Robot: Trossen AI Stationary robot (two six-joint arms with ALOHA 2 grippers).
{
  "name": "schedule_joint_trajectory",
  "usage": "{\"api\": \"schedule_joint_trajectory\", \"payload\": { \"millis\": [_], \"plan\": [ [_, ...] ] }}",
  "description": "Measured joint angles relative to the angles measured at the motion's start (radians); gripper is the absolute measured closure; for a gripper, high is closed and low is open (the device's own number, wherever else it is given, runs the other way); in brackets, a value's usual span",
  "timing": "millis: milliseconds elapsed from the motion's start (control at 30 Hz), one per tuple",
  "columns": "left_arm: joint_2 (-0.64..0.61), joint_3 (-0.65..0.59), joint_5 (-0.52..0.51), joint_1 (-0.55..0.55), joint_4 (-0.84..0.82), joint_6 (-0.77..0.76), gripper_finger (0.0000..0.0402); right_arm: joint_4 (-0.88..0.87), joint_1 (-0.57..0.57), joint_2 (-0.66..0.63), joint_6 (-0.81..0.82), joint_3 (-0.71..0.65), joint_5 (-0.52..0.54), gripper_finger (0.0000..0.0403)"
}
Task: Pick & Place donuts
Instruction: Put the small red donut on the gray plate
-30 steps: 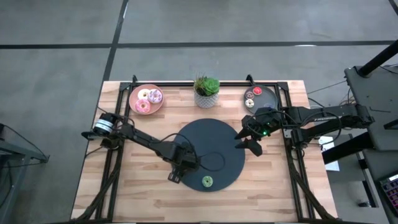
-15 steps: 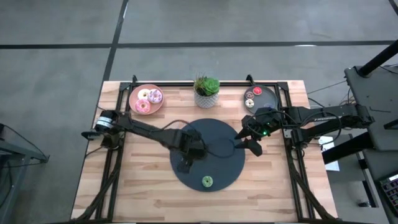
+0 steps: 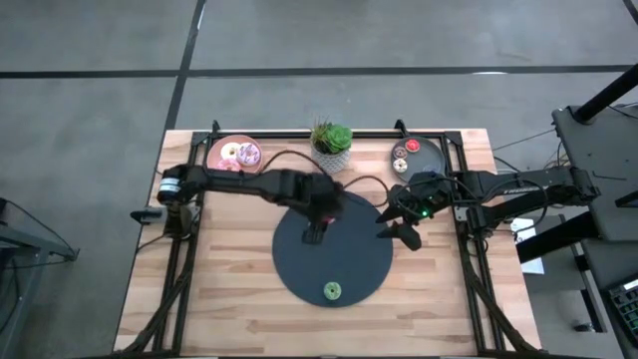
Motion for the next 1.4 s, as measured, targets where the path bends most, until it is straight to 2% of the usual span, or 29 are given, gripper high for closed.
{"api": "schedule_joint_trajectory", "payload": {
  "millis": [233,467,733,933,1233,1400],
  "plan": [
    [0.0,0.088,0.0,0.063,0.023,0.002,0.0209,0.007,-0.002,-0.001,-0.106,0.055,0.015,0.017],
    [-0.001,0.165,0.013,0.091,0.031,0.006,0.0209,0.006,-0.002,-0.001,-0.264,0.148,0.177,0.017],
    [-0.001,0.192,0.018,0.11,0.031,0.037,0.0209,-0.001,-0.002,-0.001,-0.397,0.228,0.343,0.017],
    [-0.001,0.221,0.13,0.123,0.031,0.038,0.0209,-0.002,-0.002,-0.001,-0.449,0.245,0.395,0.017],
    [-0.001,0.322,0.308,0.17,0.029,0.014,0.0209,-0.007,-0.002,0.0,-0.617,0.233,0.401,0.017],
    [-0.001,0.379,0.404,0.206,0.03,-0.062,0.0209,-0.01,-0.003,0.001,-0.76,0.243,0.517,0.017]
  ]
}}
